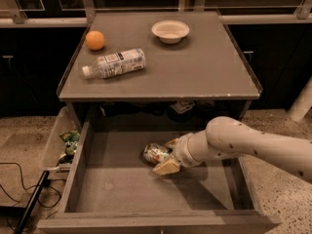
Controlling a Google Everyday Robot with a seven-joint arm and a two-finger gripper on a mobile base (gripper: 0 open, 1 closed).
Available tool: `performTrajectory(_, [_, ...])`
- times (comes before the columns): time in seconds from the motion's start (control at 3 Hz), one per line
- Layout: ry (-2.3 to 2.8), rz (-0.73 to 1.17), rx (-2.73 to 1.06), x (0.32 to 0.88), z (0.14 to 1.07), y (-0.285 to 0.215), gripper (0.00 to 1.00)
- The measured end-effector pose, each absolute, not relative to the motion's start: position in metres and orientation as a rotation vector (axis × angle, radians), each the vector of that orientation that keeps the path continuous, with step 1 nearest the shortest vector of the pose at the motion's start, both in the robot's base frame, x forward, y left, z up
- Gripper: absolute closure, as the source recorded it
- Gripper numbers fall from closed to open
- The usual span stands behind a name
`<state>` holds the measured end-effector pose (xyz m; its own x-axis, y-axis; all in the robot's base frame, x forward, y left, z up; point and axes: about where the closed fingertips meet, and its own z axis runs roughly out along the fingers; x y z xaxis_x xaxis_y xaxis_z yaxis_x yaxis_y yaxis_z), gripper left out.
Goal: Pick 7up can from top drawer and place on counter
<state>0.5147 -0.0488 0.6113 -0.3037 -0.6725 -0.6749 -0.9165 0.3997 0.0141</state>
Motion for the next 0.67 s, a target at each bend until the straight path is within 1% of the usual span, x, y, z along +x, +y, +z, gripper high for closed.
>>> performTrajectory(0.67, [2.079,0.565,-1.356,0.5062,0.612,-0.0545,0.88])
